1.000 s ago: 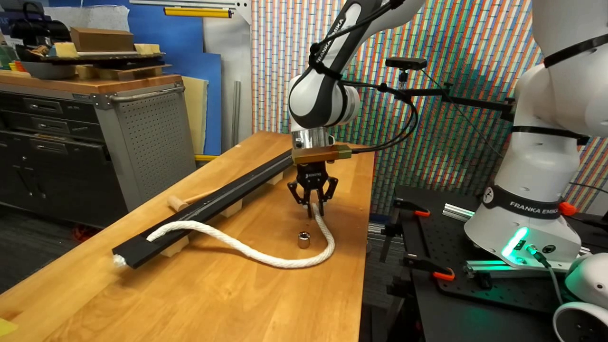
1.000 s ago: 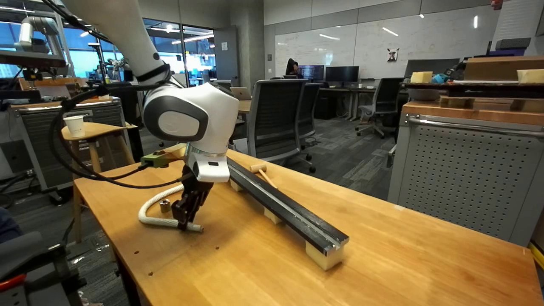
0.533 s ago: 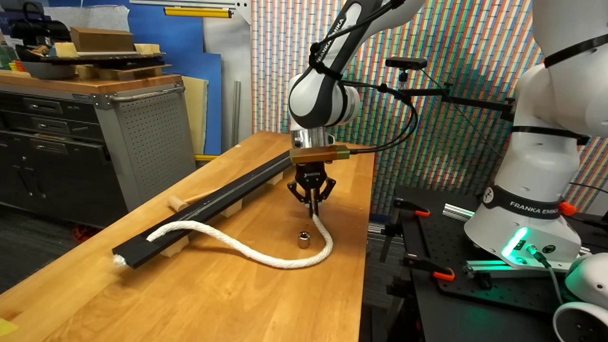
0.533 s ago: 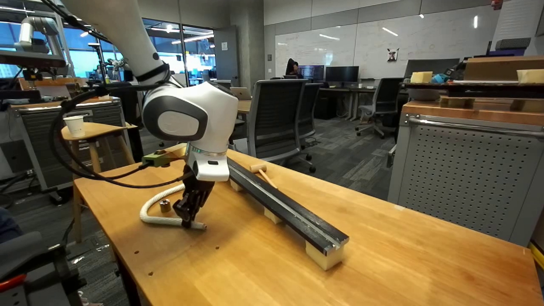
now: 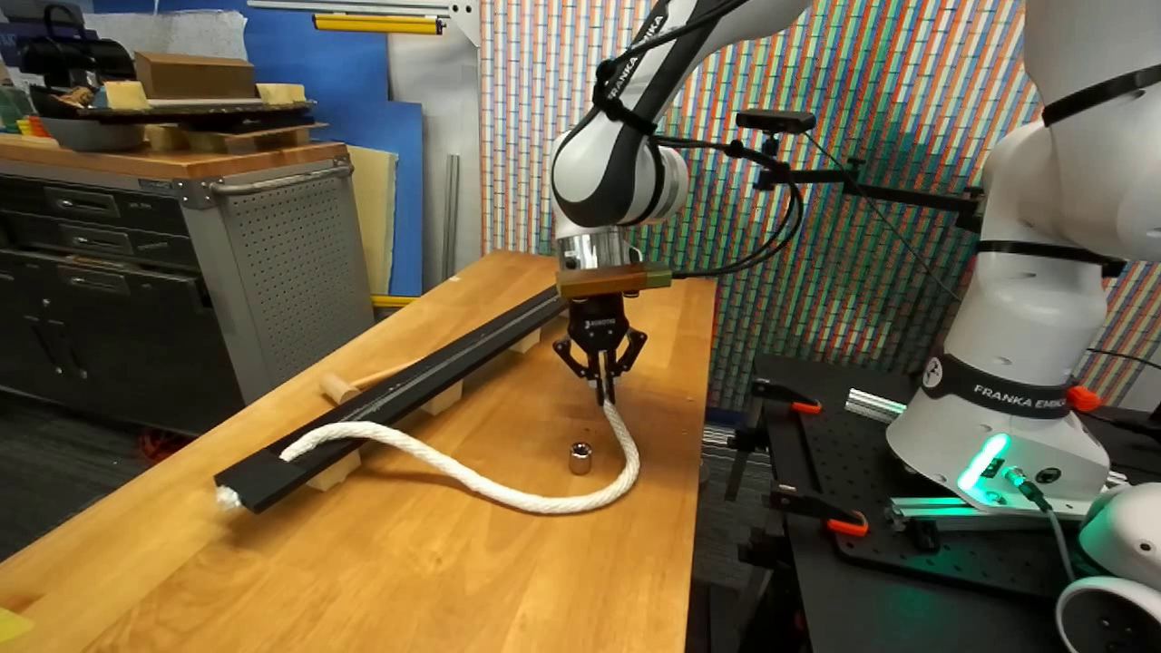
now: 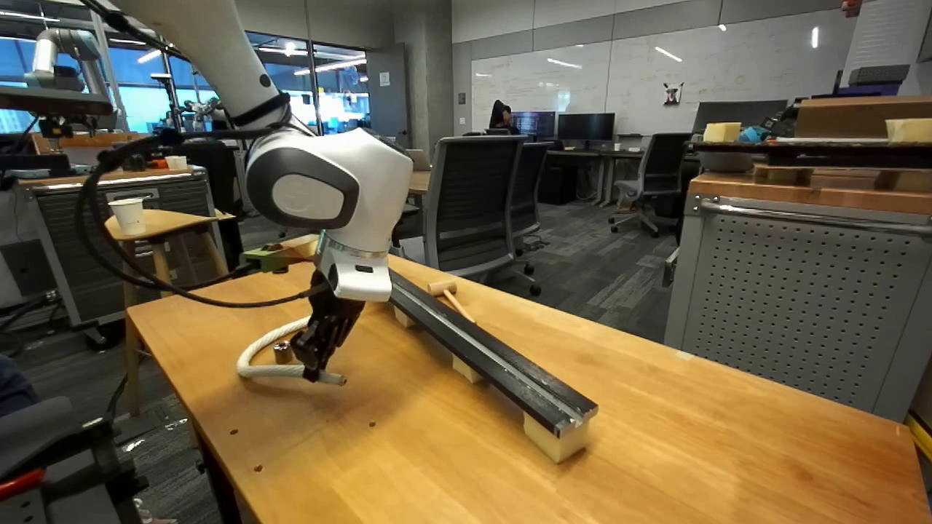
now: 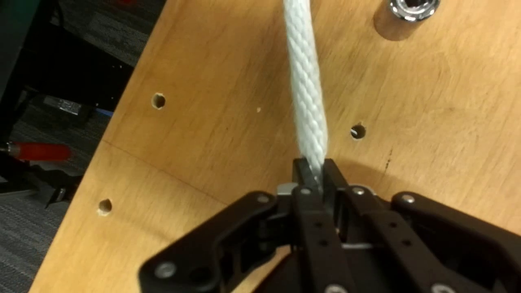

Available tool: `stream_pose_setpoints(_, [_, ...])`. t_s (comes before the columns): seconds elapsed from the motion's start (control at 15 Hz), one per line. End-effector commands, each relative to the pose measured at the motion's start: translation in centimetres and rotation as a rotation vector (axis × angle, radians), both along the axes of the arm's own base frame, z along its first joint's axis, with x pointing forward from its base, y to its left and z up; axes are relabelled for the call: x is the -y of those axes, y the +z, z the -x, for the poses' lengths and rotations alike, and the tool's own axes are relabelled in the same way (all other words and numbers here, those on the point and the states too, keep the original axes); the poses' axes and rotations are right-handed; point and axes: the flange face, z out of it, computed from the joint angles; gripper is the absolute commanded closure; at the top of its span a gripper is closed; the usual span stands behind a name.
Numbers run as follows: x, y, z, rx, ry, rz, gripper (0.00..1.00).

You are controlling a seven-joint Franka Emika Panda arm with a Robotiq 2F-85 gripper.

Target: Align the rope with the black object

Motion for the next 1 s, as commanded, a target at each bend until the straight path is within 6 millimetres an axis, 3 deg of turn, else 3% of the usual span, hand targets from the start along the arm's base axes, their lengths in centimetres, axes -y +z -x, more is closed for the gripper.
stream_pose_setpoints(0.0, [0.1, 4.0, -0.3, 0.032, 0.018, 0.002, 0.97])
stream_pose_setpoints(0.6, [1.9, 11.9, -2.1, 0.168, 0.106, 0.092, 0.97])
stream_pose_setpoints(0.93, [3.8, 14.7, -4.2, 0.257, 0.077, 0.18, 0.97])
